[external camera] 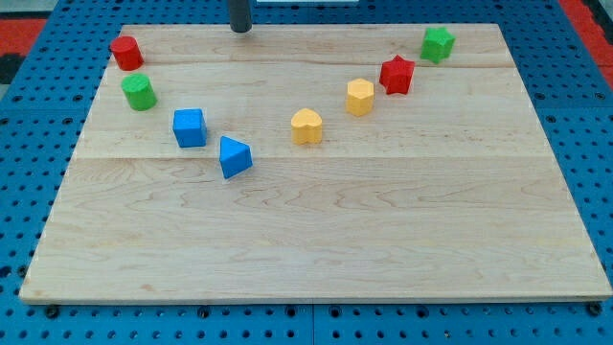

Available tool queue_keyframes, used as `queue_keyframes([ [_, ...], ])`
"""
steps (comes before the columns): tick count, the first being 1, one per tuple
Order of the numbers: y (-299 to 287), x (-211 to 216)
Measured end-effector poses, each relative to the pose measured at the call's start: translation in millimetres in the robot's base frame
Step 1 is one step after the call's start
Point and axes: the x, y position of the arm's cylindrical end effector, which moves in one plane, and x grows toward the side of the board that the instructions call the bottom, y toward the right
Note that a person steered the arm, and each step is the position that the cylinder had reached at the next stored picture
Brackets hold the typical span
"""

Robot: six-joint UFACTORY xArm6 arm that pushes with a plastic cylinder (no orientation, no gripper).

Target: Push the hexagon and red star in opposite directions

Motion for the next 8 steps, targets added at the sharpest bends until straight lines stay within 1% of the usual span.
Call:
queue_keyframes([
  [4, -3, 14],
  [5, 8, 10],
  [6, 41, 14],
  [7, 85, 39],
  [8, 144, 78],
])
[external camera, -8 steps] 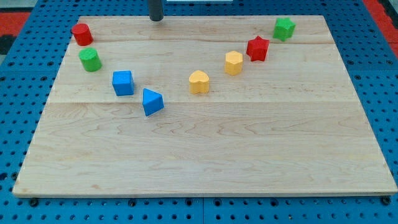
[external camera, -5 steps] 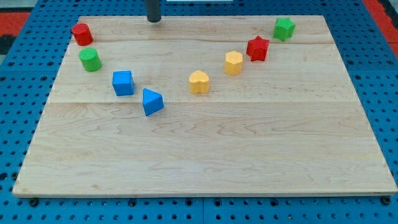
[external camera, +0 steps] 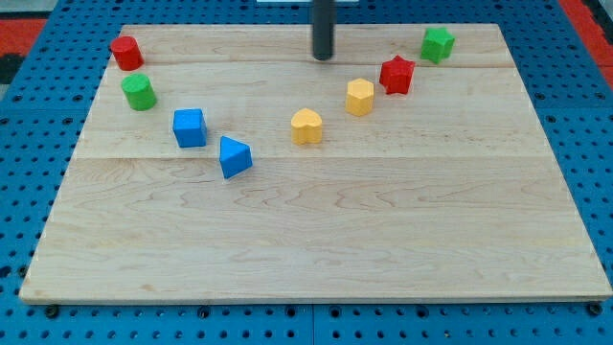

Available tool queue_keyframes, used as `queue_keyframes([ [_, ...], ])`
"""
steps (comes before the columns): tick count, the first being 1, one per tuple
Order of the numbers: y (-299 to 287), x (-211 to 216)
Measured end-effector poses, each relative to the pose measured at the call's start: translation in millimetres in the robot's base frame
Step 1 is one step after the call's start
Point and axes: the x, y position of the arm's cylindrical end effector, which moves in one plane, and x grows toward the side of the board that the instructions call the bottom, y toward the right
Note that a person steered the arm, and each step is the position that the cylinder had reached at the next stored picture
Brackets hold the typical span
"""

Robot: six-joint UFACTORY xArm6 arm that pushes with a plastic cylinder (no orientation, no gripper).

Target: Push the hexagon and red star in opposite directions

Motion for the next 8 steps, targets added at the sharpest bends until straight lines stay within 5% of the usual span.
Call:
queue_keyframes([
  [1, 58, 33],
  [3, 47, 88],
  [5, -131, 5],
  [8, -157, -44],
])
